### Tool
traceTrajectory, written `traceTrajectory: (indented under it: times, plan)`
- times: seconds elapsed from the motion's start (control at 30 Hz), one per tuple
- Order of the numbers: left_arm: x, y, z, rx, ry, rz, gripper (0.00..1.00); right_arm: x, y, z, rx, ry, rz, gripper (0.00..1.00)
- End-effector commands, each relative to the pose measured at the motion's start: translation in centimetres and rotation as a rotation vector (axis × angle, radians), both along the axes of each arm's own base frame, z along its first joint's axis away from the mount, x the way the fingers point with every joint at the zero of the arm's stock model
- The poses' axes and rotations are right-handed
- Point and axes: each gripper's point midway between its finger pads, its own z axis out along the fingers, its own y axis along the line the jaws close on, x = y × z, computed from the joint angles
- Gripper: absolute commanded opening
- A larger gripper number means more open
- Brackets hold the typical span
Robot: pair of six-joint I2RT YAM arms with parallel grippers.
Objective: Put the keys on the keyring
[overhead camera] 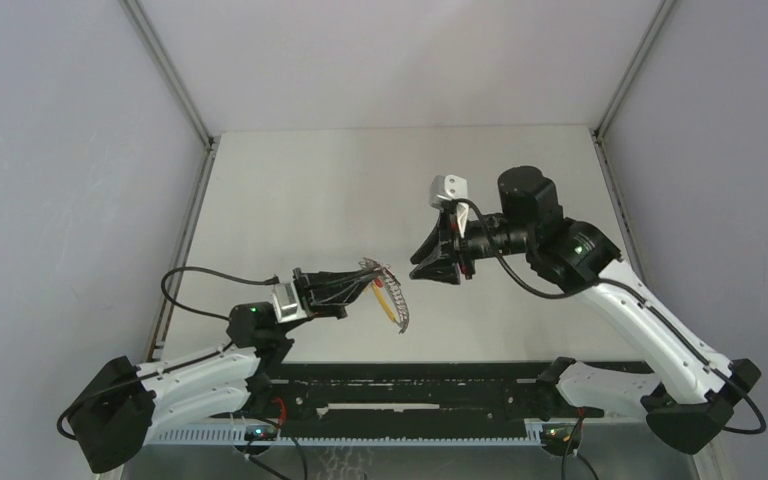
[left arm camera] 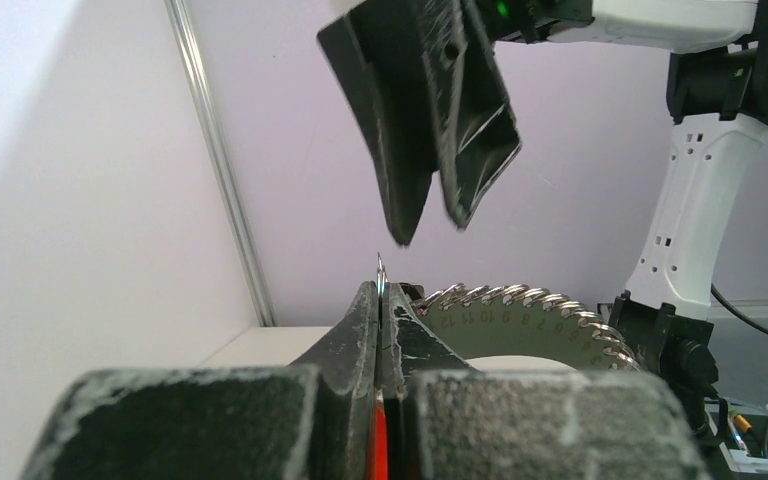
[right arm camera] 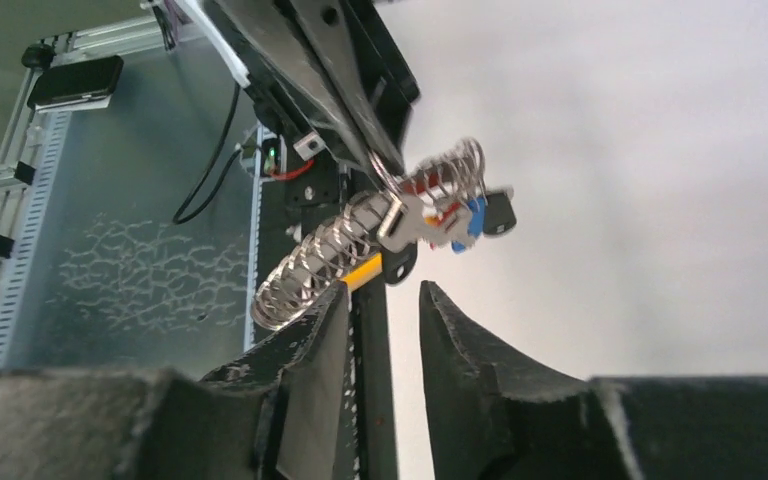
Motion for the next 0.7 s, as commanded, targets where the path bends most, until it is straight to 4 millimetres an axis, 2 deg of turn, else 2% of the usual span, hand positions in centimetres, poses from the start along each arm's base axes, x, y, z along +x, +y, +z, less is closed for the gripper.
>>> traceTrajectory:
  times: [0.0,0.33,0.67]
  plan:
    - [-1.0,0.9,1.9,-0.065,-0.070,0.001,0.00,0.0,1.1,2.6,0.135,-0.176,0.094,0.34]
    - [-1.5,0.7,2.1,-0.061,-0.083,-0.026,0.00,0.9,3.1,2.5,0.185,-0.148,0.166,0.36]
    - [-1.5,0.5,2.3,-0.060,-0.084,-0.033,0.00,0.3,3.5,1.6,0.181,-0.082,0.229,0.24]
